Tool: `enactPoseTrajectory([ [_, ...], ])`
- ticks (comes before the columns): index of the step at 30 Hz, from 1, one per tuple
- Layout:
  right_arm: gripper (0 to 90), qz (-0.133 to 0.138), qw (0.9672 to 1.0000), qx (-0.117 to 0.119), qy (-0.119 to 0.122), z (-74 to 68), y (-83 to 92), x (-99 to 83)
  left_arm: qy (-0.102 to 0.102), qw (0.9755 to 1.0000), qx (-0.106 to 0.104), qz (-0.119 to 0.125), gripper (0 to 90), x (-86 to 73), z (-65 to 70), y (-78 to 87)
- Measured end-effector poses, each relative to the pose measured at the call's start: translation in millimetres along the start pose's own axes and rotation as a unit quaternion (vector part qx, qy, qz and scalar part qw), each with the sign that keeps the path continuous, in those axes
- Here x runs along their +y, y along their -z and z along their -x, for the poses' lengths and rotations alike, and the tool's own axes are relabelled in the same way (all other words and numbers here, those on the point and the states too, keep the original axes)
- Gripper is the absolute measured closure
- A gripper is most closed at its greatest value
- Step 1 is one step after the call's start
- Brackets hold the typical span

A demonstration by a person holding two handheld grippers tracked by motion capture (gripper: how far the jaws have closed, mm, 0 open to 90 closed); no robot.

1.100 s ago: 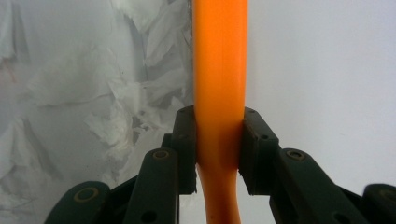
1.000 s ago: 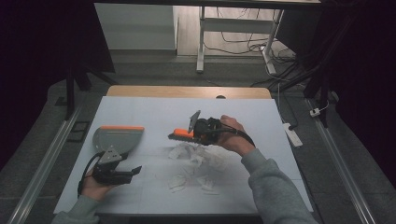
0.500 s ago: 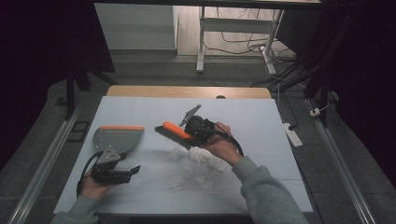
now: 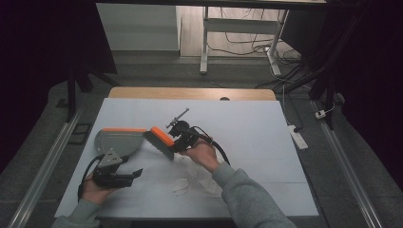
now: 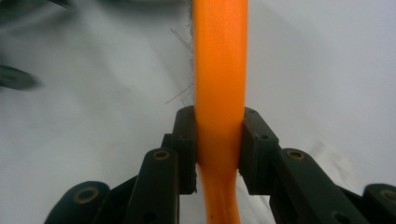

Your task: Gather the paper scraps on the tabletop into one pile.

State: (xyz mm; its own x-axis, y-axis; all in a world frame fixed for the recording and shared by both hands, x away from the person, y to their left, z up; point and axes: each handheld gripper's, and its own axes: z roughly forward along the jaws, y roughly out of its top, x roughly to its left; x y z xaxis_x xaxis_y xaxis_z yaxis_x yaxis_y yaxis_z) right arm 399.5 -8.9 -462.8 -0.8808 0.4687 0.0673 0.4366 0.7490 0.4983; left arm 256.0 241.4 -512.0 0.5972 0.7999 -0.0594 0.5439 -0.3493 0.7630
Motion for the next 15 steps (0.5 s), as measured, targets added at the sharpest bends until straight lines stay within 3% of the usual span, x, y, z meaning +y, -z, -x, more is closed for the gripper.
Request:
enactPoseTrajectory([
  [1, 70.2, -0.004, 0.9999, -0.011, -0.003, 2.7, 0.6, -3.2, -0.001, 1.0, 0.0, -0.001, 24.9, -0.1, -0.3, -0.1],
  [4, 70.2, -0.005, 0.9989, -0.01, -0.045, 20.0, 10.3, -21.2, -0.001, 1.0, -0.001, -0.002, 24.9, 0.0, 0.3, -1.0],
  [7, 70.2, -0.006, 0.9979, -0.025, -0.06, 31.0, 25.2, -35.4, -0.003, 1.0, -0.002, -0.002, 24.9, 0.6, 1.5, -1.4],
  [11, 70.2, 0.018, 0.9972, -0.041, -0.061, 34.8, 50.8, -45.1, -0.003, 1.0, -0.002, -0.005, 24.9, 0.6, 1.7, -2.4],
  [15, 70.2, 0.047, 0.9976, -0.029, -0.041, 27.7, 74.4, -45.9, -0.001, 1.0, -0.001, -0.004, 24.9, 0.2, 0.9, -2.1],
])
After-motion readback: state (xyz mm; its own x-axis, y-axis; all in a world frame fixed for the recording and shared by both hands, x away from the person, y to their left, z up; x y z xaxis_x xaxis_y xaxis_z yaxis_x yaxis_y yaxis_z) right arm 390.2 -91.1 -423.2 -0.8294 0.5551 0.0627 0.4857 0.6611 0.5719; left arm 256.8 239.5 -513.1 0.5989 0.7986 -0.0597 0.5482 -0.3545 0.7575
